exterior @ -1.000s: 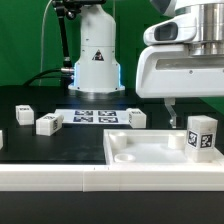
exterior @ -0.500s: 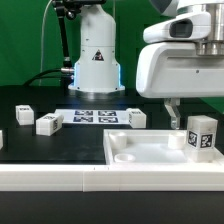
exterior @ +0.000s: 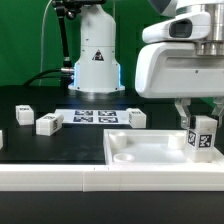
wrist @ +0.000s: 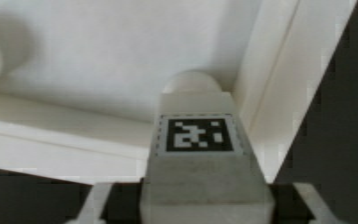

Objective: Assemble one leg

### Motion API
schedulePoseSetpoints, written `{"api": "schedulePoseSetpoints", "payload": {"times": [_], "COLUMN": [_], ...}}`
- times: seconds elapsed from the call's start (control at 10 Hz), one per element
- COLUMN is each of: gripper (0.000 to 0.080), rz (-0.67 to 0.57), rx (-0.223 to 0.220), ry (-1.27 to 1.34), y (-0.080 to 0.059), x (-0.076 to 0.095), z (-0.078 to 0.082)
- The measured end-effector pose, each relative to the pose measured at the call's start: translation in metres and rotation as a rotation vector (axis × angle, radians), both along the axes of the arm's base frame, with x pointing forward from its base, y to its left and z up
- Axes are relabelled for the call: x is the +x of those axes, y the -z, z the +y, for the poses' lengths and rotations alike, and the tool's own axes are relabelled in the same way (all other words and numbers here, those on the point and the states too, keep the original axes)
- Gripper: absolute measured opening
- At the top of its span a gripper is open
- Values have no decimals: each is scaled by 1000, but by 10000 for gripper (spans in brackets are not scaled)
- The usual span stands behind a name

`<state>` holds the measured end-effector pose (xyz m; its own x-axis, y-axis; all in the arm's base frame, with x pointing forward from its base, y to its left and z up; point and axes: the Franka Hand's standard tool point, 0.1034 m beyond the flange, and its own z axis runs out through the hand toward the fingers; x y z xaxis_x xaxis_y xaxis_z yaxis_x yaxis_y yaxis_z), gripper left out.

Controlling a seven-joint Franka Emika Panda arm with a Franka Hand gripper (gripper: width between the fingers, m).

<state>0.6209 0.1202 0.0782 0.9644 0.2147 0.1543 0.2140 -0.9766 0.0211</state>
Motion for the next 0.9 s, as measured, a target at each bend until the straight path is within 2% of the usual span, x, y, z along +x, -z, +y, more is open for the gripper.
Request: {"api": "schedulePoseSetpoints", "payload": {"times": [0.1, 0.5, 0.6, 0.9], "gripper": [290, 290, 291, 294], "rz": [0, -6, -20, -38], "rx": [0, 78, 108, 130], "ry": [1, 377, 487, 645], "y": [0, 0, 0, 1], "x": [0, -1, 0, 0], "z": [0, -1, -3, -5]}}
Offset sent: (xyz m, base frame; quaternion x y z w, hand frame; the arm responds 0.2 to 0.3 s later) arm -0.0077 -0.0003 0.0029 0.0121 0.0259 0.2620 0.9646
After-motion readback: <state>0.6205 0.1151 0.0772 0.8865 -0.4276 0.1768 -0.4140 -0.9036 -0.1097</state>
